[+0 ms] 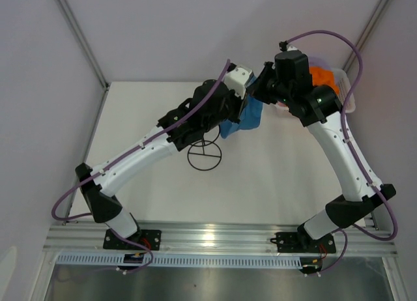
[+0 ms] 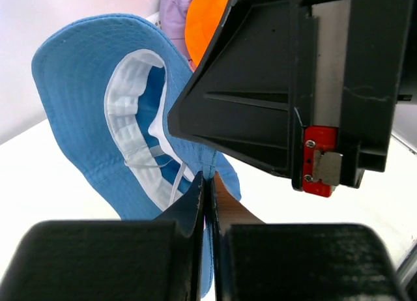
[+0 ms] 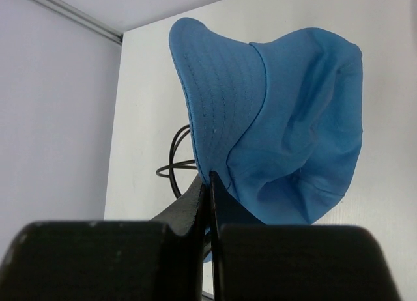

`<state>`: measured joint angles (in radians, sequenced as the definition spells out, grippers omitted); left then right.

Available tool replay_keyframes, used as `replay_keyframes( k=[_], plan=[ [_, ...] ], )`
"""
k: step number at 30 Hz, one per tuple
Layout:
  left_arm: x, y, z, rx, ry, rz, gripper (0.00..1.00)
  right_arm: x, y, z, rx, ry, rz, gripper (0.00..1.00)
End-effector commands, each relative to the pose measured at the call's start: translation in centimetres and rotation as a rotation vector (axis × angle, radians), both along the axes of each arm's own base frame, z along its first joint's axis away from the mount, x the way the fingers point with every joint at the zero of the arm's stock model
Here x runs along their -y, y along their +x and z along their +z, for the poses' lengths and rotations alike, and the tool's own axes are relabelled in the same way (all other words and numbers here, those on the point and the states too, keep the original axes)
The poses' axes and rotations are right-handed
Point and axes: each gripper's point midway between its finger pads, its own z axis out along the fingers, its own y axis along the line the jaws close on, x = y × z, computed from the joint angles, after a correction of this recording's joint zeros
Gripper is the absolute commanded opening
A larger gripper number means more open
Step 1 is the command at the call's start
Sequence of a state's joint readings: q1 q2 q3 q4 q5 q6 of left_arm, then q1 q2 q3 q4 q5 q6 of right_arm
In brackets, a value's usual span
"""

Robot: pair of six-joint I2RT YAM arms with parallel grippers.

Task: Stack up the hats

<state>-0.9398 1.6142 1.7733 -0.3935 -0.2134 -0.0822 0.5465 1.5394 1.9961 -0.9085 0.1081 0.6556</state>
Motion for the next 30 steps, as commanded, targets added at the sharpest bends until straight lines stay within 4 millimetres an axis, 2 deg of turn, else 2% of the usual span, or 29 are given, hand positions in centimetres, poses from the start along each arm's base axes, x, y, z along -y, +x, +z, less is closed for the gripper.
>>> replay_keyframes(
  k=[1,2,3,4,5,6,7,8,9,10,11,13,14,16,17,18,19,20,22,23,24,26,27,30],
  plan=[
    [-1.1,0.3,1.9,0.017,-0.059,0.054,0.01,-0.1,-0.6,3.8,0.109,0.084,0.009,0.01],
    [-1.1,0.1,2.2,0.013,-0.080,0.055,0.01,0.0,-0.6,3.9,0.117,0.078,0.016,0.11],
    [-2.0,0.2,2.9,0.015,-0.104,0.063,0.01,0.2,-0.4,3.8,0.119,0.068,0.024,0.27],
    [-2.1,-0.1,3.3,0.006,-0.128,0.042,0.01,0.6,-0.3,3.8,0.132,0.046,0.028,0.54],
    [-2.5,-0.3,4.1,-0.009,-0.173,0.037,0.01,1.3,-0.1,3.9,0.135,0.037,0.018,0.64],
    [-3.5,0.2,4.7,-0.015,-0.203,0.047,0.01,2.8,0.7,3.8,0.131,0.034,-0.015,0.74],
    [-4.5,-0.3,6.0,-0.009,-0.240,0.041,0.01,3.7,0.9,3.9,0.132,0.039,-0.027,0.94],
    [-4.9,-0.7,6.7,-0.022,-0.277,0.025,0.01,4.6,1.2,3.8,0.126,0.040,-0.037,0.99],
    [-6.0,-0.2,7.3,-0.019,-0.296,0.046,0.01,4.9,0.9,4.2,0.126,0.059,-0.011,1.00],
    [-7.1,-0.6,8.4,-0.009,-0.324,0.051,0.01,6.7,1.4,4.1,0.124,0.056,-0.053,1.00],
    [-8.0,-0.6,9.0,-0.016,-0.349,0.056,0.01,7.5,1.0,4.2,0.134,0.046,-0.057,1.00],
    [-9.0,-0.8,9.2,-0.029,-0.377,0.063,0.01,8.9,1.1,4.2,0.147,0.033,-0.089,1.00],
    [-9.8,-1.5,10.1,-0.033,-0.416,0.064,0.01,9.7,1.3,3.9,0.149,0.023,-0.110,1.00],
    [-11.1,-1.6,10.2,-0.045,-0.440,0.089,0.01,10.6,1.0,3.0,0.139,0.012,-0.130,1.00],
    [-11.7,-1.9,9.0,-0.080,-0.444,0.109,0.01,11.0,1.1,2.9,0.144,0.013,-0.140,1.00],
    [-12.5,-1.7,8.7,-0.086,-0.453,0.148,0.01,11.0,1.2,1.9,0.123,0.008,-0.139,1.00],
    [-13.0,-1.8,8.2,-0.096,-0.453,0.171,0.01,11.1,1.2,1.8,0.127,0.009,-0.141,1.00],
    [-13.7,-2.1,6.4,-0.128,-0.449,0.200,0.01,10.9,1.2,1.4,0.121,0.011,-0.134,0.99],
    [-14.5,-2.5,5.7,-0.149,-0.472,0.223,0.01,10.7,1.5,0.2,0.095,0.012,-0.123,1.00],
    [-14.7,-2.3,2.9,-0.210,-0.466,0.250,0.01,10.3,1.7,-0.2,0.085,0.018,-0.104,0.99],
    [-15.2,-3.1,2.9,-0.217,-0.489,0.246,0.01,10.0,1.7,-0.6,0.077,0.020,-0.092,1.00],
    [-15.1,-3.4,0.9,-0.261,-0.508,0.243,0.01,9.4,2.0,-1.5,0.053,0.029,-0.070,1.00],
    [-15.4,-3.6,-1.4,-0.298,-0.493,0.262,0.01,9.1,2.1,-1.8,0.047,0.033,-0.058,0.99],
    [-16.1,-3.3,-2.2,-0.328,-0.544,0.278,0.01,7.8,2.1,-3.0,0.034,0.035,-0.016,1.00]
  ],
)
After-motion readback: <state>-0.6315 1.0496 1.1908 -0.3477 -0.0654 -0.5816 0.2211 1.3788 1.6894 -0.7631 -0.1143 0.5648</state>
